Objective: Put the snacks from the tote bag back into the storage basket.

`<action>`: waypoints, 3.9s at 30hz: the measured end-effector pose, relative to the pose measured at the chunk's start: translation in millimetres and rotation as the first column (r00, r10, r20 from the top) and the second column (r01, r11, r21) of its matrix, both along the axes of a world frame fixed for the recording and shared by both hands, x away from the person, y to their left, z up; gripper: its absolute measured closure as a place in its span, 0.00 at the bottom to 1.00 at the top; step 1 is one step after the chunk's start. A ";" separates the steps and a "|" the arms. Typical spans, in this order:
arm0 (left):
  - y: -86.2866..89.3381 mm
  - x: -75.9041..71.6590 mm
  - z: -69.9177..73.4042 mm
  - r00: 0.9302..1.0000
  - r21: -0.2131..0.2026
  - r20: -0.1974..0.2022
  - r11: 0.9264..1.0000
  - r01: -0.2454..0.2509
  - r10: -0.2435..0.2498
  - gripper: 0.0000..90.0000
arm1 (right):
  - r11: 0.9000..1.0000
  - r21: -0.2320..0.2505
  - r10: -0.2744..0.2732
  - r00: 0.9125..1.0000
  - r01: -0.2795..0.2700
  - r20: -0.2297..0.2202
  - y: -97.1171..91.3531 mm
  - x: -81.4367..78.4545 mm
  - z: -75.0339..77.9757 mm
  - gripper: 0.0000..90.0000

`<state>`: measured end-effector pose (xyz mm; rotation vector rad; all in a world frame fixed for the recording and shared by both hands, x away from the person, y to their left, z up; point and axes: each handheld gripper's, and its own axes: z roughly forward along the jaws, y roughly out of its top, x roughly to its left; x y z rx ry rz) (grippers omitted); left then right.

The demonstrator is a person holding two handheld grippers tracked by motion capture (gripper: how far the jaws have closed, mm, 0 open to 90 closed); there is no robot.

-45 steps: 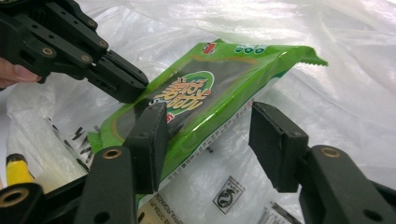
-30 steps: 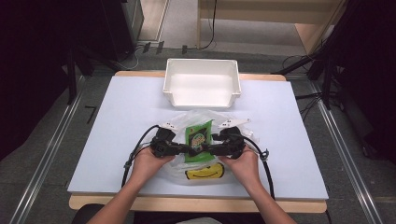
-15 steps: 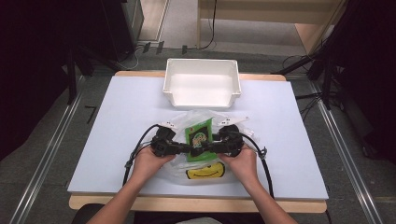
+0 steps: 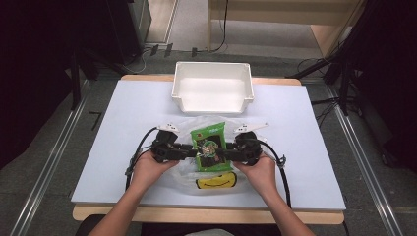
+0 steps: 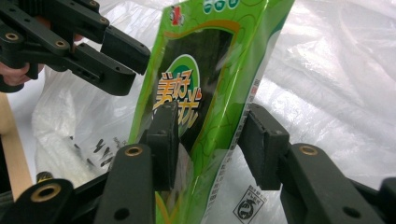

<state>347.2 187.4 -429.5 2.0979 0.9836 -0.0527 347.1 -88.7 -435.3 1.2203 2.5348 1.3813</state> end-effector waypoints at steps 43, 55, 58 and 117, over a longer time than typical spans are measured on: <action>1.3 -3.4 4.7 0.998 -0.055 0.022 0.997 0.057 -0.056 0.45 | 0.996 0.087 -0.011 0.998 0.005 0.068 -26.6 -6.4 30.9 0.83; 0.1 -2.3 2.0 0.998 -0.038 0.017 0.997 0.067 -0.067 0.44 | 0.997 0.069 -0.041 0.994 0.034 0.099 -31.5 -4.3 34.9 0.83; -0.8 -2.2 1.4 0.998 -0.039 0.014 0.997 0.067 -0.066 0.44 | 0.996 0.070 -0.054 0.993 0.047 0.101 -33.8 -2.5 36.5 0.83; 0.4 0.8 -2.0 0.998 -0.038 -0.004 0.997 0.062 -0.062 0.43 | 0.991 0.084 -0.120 0.981 0.108 0.155 -21.5 66.4 96.7 0.83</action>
